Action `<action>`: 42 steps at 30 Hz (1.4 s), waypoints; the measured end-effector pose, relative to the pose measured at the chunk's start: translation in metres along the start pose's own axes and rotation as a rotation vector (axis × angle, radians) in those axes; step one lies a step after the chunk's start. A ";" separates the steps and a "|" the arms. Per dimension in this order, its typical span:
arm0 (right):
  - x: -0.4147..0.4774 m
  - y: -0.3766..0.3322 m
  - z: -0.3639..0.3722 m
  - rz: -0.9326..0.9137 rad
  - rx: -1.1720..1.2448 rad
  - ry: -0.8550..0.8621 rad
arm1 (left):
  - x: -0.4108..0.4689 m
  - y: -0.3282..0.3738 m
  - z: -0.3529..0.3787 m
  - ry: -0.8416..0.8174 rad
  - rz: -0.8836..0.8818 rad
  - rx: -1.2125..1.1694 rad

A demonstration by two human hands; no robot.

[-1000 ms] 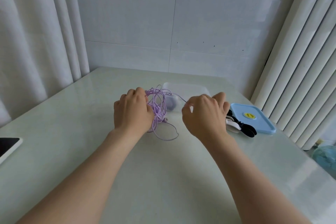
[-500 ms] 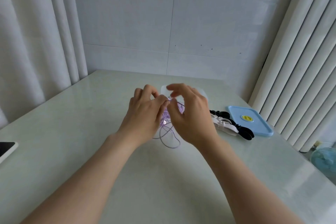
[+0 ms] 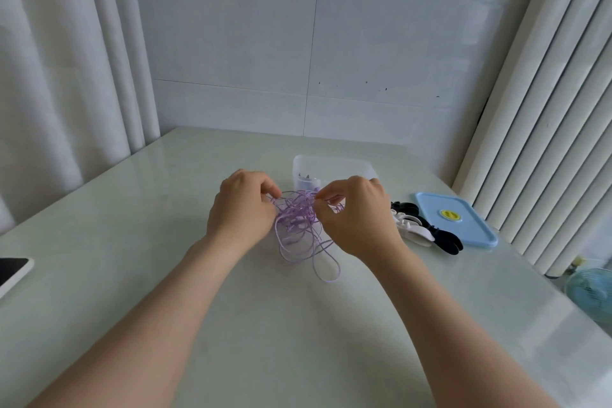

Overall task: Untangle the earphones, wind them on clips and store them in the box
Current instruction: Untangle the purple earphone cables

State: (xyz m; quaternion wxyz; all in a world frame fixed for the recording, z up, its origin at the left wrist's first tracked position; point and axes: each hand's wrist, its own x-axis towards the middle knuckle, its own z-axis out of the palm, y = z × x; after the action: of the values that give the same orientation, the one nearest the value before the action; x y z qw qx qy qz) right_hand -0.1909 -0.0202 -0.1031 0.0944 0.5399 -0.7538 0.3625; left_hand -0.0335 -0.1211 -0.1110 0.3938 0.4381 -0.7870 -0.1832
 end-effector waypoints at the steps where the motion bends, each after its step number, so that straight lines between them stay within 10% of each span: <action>1: 0.000 0.000 -0.001 0.017 -0.022 0.001 | 0.000 -0.001 -0.001 -0.024 -0.035 -0.012; 15: 0.005 0.004 0.001 0.059 0.127 -0.051 | -0.007 0.008 -0.003 -0.292 0.147 -0.091; 42: -0.004 -0.016 -0.014 0.078 0.432 -0.025 | -0.002 0.012 0.000 0.160 0.375 -0.284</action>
State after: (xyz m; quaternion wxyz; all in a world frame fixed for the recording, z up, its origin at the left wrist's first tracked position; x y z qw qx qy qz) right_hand -0.1787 -0.0109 -0.0878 -0.0471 0.5227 -0.6799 0.5122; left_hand -0.0398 -0.1131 -0.1039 0.5398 0.2377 -0.7871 -0.1803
